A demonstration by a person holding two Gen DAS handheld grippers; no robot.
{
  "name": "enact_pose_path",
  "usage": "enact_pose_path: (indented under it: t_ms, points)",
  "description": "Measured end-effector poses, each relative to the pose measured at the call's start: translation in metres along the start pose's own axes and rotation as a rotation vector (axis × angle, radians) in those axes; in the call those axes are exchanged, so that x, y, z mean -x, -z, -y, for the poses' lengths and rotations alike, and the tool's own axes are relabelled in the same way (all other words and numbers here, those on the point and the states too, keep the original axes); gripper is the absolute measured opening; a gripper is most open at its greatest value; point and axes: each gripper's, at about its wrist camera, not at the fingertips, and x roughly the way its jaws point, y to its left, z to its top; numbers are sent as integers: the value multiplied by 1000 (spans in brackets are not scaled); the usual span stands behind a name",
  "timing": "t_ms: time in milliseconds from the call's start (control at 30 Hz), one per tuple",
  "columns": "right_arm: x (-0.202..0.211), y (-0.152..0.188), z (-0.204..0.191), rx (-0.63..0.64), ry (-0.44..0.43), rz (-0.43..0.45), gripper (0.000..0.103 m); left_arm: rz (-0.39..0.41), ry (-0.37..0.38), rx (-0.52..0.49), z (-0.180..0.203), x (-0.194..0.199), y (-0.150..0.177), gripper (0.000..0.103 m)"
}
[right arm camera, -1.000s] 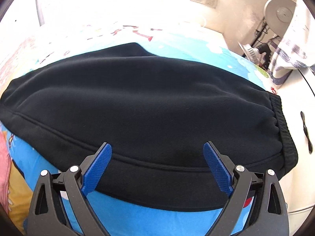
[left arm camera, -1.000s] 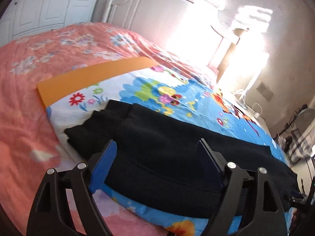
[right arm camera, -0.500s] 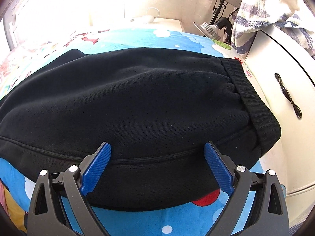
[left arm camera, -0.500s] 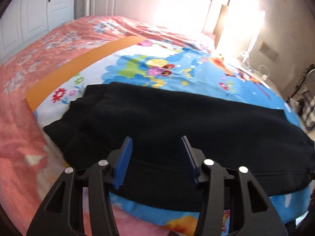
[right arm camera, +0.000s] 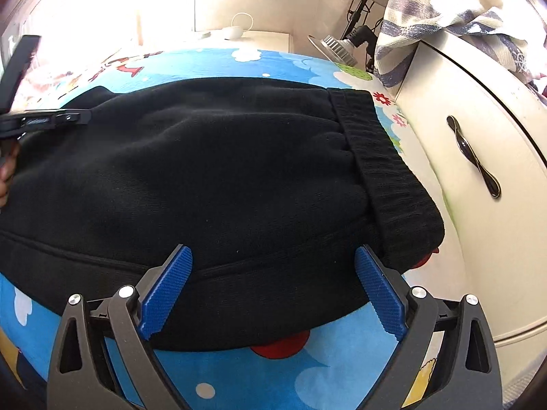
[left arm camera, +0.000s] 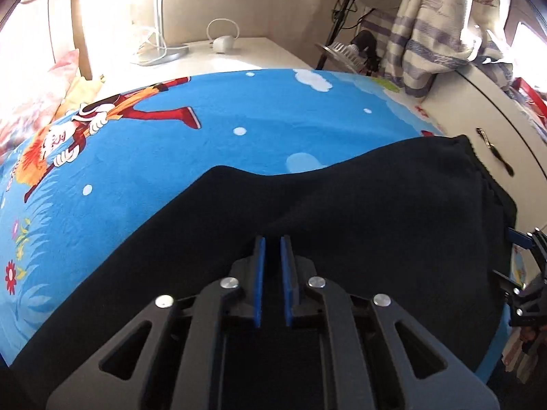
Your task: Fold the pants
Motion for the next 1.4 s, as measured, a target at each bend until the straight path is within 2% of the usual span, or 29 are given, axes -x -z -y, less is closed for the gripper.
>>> enact_pose_path:
  t_ms: [33, 100, 167, 233, 267, 300, 333, 367, 400, 433, 467, 500, 533, 567, 633, 700, 767, 867, 967, 1067, 1133, 1167, 1233, 1333, 1367, 1400]
  points:
    - [1, 2, 1, -6, -1, 1, 92, 17, 13, 45, -11, 0, -8, 2]
    - [2, 4, 4, -18, -14, -5, 92, 78, -82, 92, -20, 11, -22, 3]
    - [-3, 2, 6, -19, -24, -10, 92, 86, -36, 99, -15, 16, -30, 8]
    - [-2, 3, 4, -9, -25, -14, 92, 28, 46, 15, 8, 9, -33, 16]
    - [-3, 3, 4, -10, -29, -14, 92, -5, 35, -33, 20, -2, -32, 18]
    - [-3, 4, 4, -10, -31, -11, 92, -37, -51, -67, 27, -15, -32, 19]
    - [-3, 4, 4, -10, -32, -6, 92, -29, -143, -80, 28, -22, -33, 17]
    - [-1, 6, 4, -9, -32, -3, 92, -5, -199, -47, 23, -23, -38, 16]
    - [-1, 7, 4, -7, -33, -2, 92, 18, -217, 18, 17, -18, -43, 15]
    - [-1, 8, 4, -6, -37, -2, 92, 62, -242, 71, 16, -6, -46, 24]
    - [-1, 8, 5, -7, -42, -2, 92, 120, -245, 96, 20, 9, -46, 30]
    - [-1, 9, 5, -10, -46, 1, 92, 163, -206, 101, 29, 24, -44, 37]
    - [0, 9, 5, -11, -47, 4, 92, 179, -158, 90, 40, 37, -40, 38]
    - [0, 9, 5, -12, -45, 5, 92, 187, -124, 67, 54, 47, -34, 40]
    - [0, 8, 5, -20, -44, 2, 92, 184, -95, 31, 75, 57, -18, 51]
    - [2, 5, 6, -29, -47, -3, 92, 134, -97, 76, 77, 55, 5, 51]
    - [7, 0, 8, -34, -69, 0, 92, 98, -103, 167, 64, 56, 33, 48]
    - [19, -14, 19, -61, -98, 67, 92, 104, -123, 265, 39, 78, 78, 43]
    - [22, -31, 33, -82, -71, 118, 92, 144, -209, 363, -5, 112, 112, 43]
    - [1, -37, 46, -96, -4, 51, 92, 158, -263, 542, -69, 142, 146, 43]
    - [-19, -30, 50, -79, 45, -33, 92, 145, -349, 594, -103, 156, 166, 43]
    - [-24, -24, 53, -73, 40, -50, 92, 138, -396, 626, -120, 164, 177, 43]
    - [-21, -16, 60, -101, 8, -26, 92, 130, -456, 718, -150, 181, 202, 43]
    - [-12, -19, 62, -116, 52, -43, 92, 167, -490, 792, -169, 208, 219, 43]
    - [-4, -22, 62, -134, 78, -34, 92, 173, -495, 773, -166, 213, 217, 43]
    - [6, -26, 61, -151, 67, -6, 92, 185, -485, 745, -160, 217, 213, 43]
